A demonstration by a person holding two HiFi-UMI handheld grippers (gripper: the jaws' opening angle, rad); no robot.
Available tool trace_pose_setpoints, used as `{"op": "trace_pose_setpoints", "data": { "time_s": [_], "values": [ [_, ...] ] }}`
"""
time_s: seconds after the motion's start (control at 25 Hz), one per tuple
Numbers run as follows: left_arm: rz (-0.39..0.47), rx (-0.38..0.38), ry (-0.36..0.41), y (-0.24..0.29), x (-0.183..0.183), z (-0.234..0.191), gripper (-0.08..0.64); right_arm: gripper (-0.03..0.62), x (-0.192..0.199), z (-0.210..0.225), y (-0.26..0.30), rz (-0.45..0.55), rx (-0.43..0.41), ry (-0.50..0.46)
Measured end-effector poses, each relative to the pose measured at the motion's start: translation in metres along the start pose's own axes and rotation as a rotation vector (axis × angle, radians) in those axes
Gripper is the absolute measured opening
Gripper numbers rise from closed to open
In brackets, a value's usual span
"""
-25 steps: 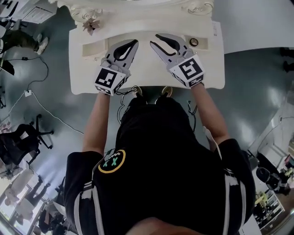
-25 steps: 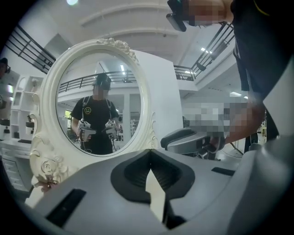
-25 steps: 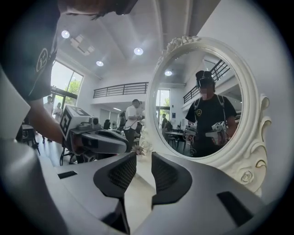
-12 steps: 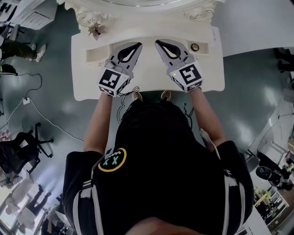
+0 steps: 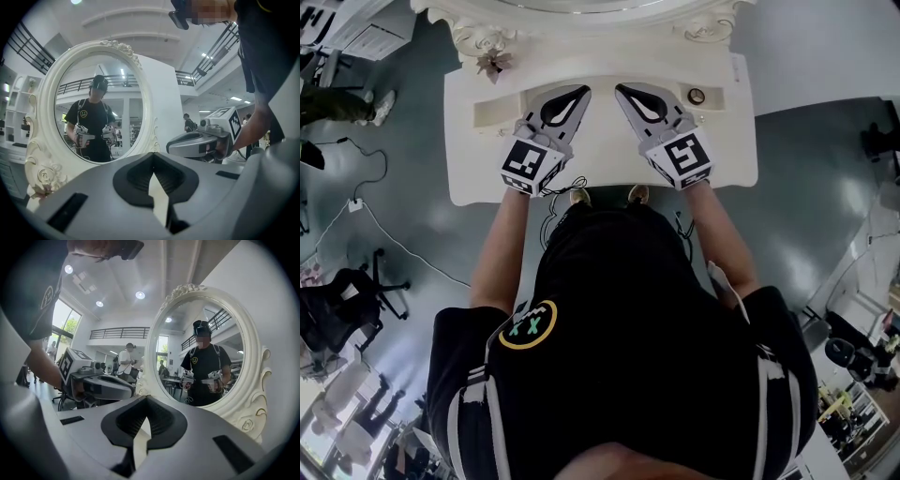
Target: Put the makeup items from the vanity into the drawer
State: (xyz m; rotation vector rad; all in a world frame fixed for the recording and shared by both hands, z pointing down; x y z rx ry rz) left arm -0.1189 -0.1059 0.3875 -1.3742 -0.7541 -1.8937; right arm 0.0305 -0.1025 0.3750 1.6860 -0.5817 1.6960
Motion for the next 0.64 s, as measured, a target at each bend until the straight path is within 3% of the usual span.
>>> {"op": "trace_pose_setpoints", "data": {
  "time_s": [0.64],
  "values": [
    [0.003,0.003,0.008,0.0032,0.0020,0.0001,0.018,0.020,0.0046,0.0013,0.0013,0.007,-0.008,0.014]
  ]
}}
Point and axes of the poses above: the fingertips, and each gripper's own axes: y forward along the fingers, z to its right, x out of its underside, the point moved 7 cm from there along -y, backward along the fingers, and after that the axes turned 12 degrees about y, right-handed, at the moved point
